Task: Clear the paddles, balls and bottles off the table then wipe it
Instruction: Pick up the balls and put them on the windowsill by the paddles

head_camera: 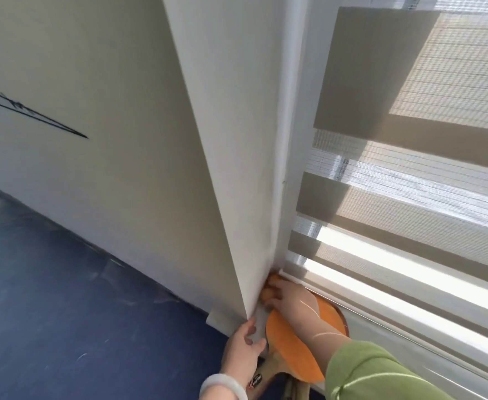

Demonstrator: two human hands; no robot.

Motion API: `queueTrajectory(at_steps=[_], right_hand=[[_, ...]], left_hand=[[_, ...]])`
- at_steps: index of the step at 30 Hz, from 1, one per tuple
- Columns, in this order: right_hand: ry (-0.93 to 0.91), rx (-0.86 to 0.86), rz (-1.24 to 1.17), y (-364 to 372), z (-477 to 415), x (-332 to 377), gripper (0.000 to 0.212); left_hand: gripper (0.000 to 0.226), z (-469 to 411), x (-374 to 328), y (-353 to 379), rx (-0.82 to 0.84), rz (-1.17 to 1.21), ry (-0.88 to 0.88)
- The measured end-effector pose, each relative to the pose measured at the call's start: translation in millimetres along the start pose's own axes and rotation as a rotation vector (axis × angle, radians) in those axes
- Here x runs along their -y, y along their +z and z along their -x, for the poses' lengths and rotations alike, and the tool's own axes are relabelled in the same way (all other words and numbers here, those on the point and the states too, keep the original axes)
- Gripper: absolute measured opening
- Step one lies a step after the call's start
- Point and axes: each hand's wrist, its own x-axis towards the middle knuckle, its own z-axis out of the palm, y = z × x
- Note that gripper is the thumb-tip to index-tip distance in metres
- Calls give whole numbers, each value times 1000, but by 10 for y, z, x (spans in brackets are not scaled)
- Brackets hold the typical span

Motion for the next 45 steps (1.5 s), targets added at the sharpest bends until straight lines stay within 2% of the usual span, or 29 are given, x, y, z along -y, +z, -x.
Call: queueTrajectory(at_steps=[9, 16, 28, 37, 41, 45], right_hand=[[-31, -29, -50, -17, 121, -33, 25], [-17, -79, 12, -24, 328, -65, 46], [49, -120, 9, 144, 543, -153, 44], [39, -109, 60, 87, 718, -131, 47], [21, -73, 21, 77, 859, -37, 43], [-106, 28, 54, 137, 1130, 155, 41]], left_hand=[[57, 28, 7, 7, -22, 38, -16], [57, 81, 3, 13, -15, -28, 35], [62, 65, -44, 87, 34, 5, 35], [64, 247, -69, 51, 14, 6, 70], [57, 449, -87, -10, -36, -28, 104], [62, 733, -35, -194, -124, -88, 103]])
